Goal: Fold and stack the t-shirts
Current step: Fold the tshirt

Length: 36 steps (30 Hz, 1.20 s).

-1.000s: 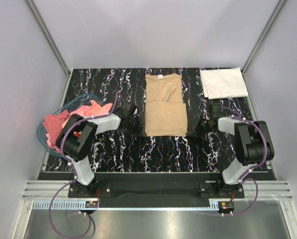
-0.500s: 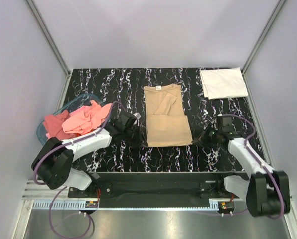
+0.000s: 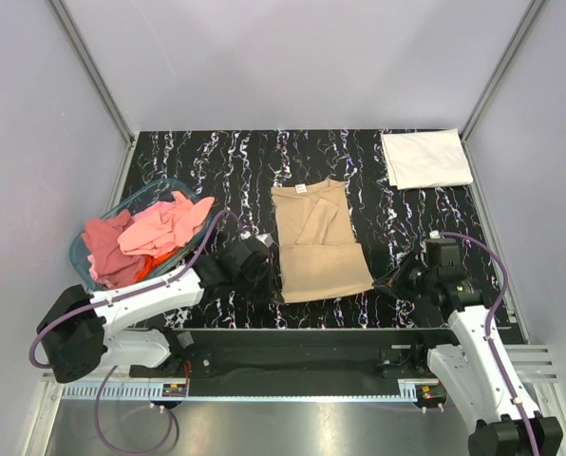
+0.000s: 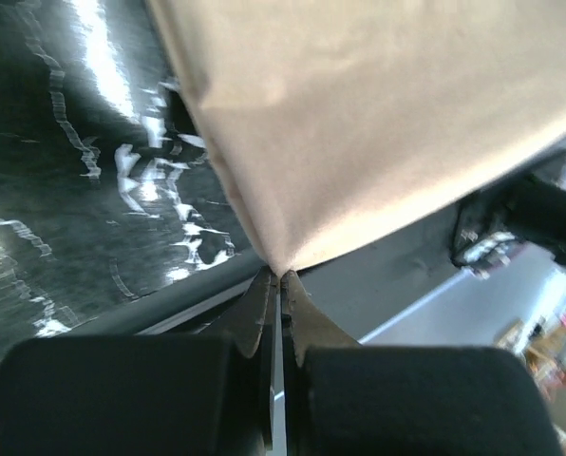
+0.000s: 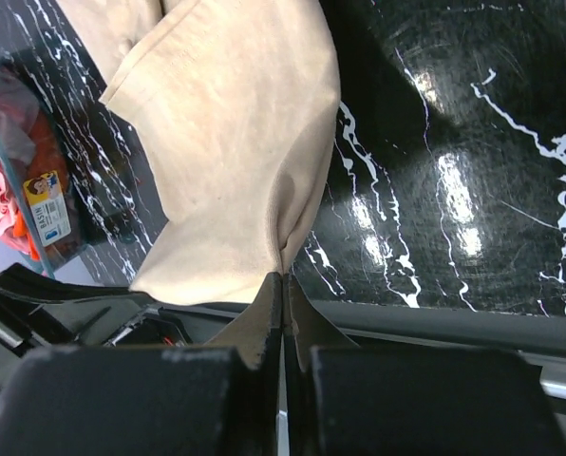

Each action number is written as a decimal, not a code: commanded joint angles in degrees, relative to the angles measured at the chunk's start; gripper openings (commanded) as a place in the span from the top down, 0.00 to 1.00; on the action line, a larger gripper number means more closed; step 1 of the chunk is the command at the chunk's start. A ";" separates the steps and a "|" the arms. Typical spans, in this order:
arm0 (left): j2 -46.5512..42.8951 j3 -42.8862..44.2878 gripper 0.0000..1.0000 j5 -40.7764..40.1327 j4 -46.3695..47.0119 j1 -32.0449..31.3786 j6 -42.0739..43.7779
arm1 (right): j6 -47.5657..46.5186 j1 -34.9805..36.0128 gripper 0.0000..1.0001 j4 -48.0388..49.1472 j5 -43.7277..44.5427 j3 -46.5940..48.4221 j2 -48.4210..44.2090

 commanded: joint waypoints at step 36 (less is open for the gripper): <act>57.82 77.84 1.00 15.80 -0.74 34.84 24.22 | -9.45 -0.42 1.00 17.23 -9.70 77.52 85.52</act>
